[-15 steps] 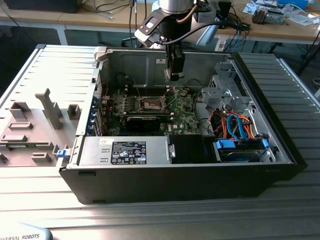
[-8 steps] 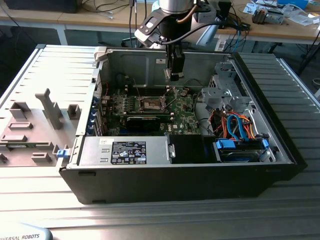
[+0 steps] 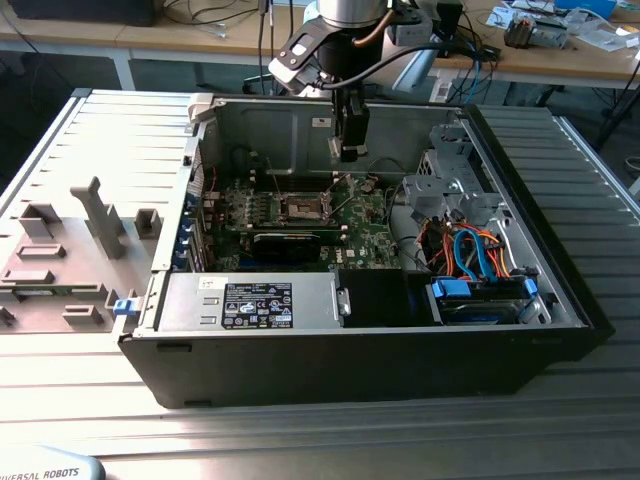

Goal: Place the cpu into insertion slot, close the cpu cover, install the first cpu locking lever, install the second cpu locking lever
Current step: 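Place the cpu into insertion slot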

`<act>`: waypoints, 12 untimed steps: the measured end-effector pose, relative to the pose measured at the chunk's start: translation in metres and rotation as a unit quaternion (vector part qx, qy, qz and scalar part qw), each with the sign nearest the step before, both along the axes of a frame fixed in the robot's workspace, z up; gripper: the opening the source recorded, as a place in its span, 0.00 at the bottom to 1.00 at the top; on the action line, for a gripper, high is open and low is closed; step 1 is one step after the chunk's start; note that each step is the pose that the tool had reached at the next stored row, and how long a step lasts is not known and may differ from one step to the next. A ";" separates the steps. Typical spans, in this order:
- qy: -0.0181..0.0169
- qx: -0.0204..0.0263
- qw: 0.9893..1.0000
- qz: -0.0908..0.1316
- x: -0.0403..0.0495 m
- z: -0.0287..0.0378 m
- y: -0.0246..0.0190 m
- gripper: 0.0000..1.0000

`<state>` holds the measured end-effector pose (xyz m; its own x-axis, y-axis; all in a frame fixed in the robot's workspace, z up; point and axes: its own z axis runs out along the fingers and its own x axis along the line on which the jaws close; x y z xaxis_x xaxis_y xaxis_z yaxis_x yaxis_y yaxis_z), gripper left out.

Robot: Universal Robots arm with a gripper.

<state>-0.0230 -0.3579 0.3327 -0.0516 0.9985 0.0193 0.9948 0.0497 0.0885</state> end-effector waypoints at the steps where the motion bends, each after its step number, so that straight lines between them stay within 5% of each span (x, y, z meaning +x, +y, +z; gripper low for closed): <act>1: 0.000 0.000 1.000 0.000 0.0000 0.0000 0.0000 0.54; 12: 0.000 0.000 1.000 -0.005 0.0000 0.0000 0.0000 0.54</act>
<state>-0.0230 -0.3579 0.3327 -0.0418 0.9989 0.0193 0.9953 0.0400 0.0885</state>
